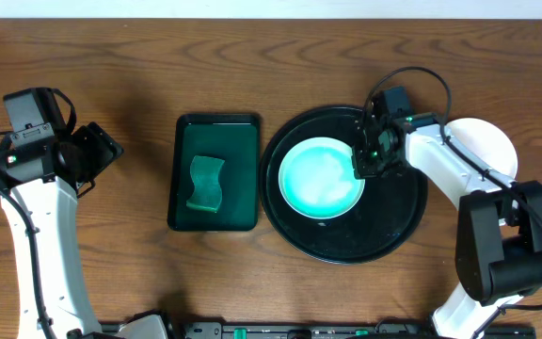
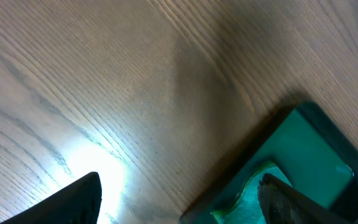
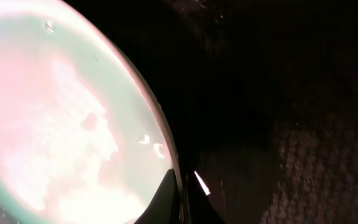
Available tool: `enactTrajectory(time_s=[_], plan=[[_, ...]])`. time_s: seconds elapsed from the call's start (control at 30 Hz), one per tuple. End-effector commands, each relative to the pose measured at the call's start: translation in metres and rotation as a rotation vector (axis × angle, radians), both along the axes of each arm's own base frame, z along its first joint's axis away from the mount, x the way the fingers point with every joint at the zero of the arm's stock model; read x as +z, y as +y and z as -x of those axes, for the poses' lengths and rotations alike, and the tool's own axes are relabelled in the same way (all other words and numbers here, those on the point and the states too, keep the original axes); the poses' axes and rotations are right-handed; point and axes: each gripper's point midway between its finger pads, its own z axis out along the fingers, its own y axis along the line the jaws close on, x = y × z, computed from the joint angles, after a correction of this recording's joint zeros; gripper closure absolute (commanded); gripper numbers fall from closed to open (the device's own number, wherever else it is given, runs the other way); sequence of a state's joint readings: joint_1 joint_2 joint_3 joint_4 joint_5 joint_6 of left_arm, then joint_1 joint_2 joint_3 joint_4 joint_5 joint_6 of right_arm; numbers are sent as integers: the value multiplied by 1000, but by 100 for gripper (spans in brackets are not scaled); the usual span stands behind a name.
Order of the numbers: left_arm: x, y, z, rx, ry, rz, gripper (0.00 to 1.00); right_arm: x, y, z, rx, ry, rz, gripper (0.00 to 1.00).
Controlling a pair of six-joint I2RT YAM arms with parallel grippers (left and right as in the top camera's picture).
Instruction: Clean dirty plates on tray and stack at the side
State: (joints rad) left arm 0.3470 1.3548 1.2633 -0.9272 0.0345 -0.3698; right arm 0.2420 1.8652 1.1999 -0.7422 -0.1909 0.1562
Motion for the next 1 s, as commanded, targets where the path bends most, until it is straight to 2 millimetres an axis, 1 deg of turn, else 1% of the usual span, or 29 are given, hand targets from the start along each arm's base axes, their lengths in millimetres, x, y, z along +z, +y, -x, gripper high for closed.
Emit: enactTrajectory(time_s=[0.0,0.2,0.5,0.7,0.83,0.9,0.97], plan=[[7,3,0,14,-14,-11,19,20,1,-11,-9,-42,-10,99],[7,3,0,14,-14,-11,19,35,2,-14,-13,-32,-11,99],[7,3,0,14,-14,-11,19,72,3,-20,-13,-23,-9,99],[7,3,0,14,-14,-11,19,88,4,-23,-15,-31,-11,99],[7,3,0,14,-14,-11,19,95,5,-27,-19,-43,-16,99],[7,3,0,14,-14,-11,19,98,10,-27,-14,-42,-43,99],[7,3,0,14,-14,-11,19,101,19,-27,-23,-34,-101,99]])
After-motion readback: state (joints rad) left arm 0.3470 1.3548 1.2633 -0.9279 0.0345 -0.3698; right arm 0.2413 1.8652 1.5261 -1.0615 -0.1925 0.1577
